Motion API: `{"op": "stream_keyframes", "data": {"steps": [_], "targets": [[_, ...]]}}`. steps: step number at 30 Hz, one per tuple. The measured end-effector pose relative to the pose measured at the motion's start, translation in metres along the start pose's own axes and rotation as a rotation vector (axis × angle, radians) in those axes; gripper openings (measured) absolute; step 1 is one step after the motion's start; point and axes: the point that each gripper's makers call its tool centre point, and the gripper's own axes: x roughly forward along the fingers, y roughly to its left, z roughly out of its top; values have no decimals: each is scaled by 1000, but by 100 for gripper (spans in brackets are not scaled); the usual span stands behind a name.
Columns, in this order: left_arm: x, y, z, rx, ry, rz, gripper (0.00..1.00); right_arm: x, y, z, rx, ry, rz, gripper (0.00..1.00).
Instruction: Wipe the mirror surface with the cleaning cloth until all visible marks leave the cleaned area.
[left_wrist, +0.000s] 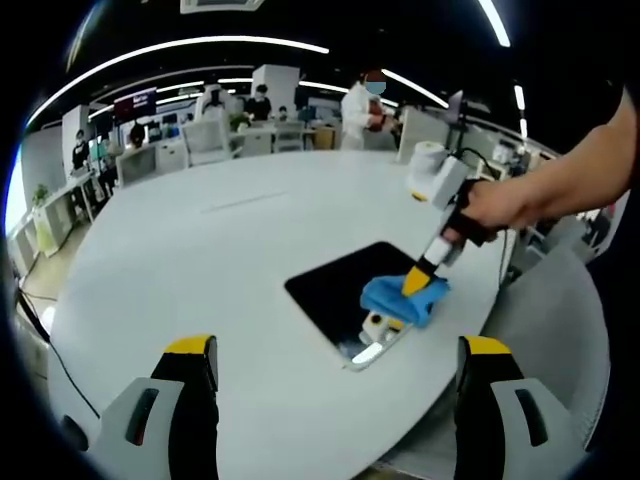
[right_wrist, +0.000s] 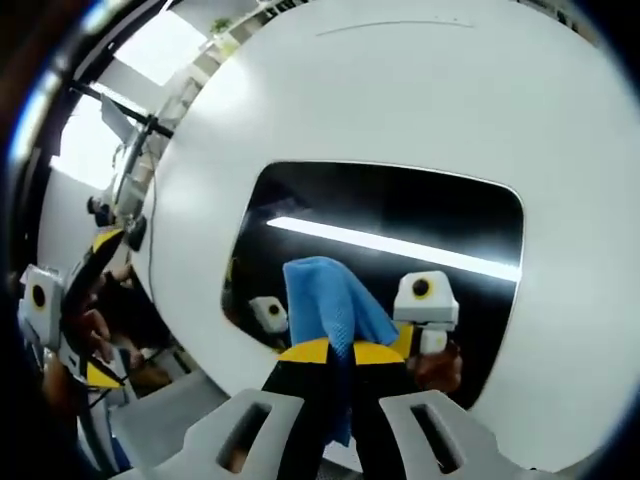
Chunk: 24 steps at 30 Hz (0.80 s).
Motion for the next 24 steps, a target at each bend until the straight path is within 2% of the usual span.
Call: {"op": "stream_keyframes", "data": {"steps": [8, 11, 13, 15, 20, 24], "targets": [[-1, 5, -7, -22, 26, 4, 100, 0, -7, 18, 4, -8, -12, 1], [-3, 5, -8, -9, 18, -1, 100, 1, -11, 24, 4, -11, -16, 1], [-4, 4, -5, 22, -21, -8, 100, 1, -14, 31, 7, -13, -19, 1], [-4, 5, -10, 23, -5, -7, 100, 2, -17, 37, 5, -15, -22, 1], [-5, 6, -13, 19, -13, -3, 100, 1, -23, 50, 2, -29, -34, 1], [-5, -1, -17, 28, -22, -41, 100, 2, -27, 56, -3, -27, -38, 1]]}}
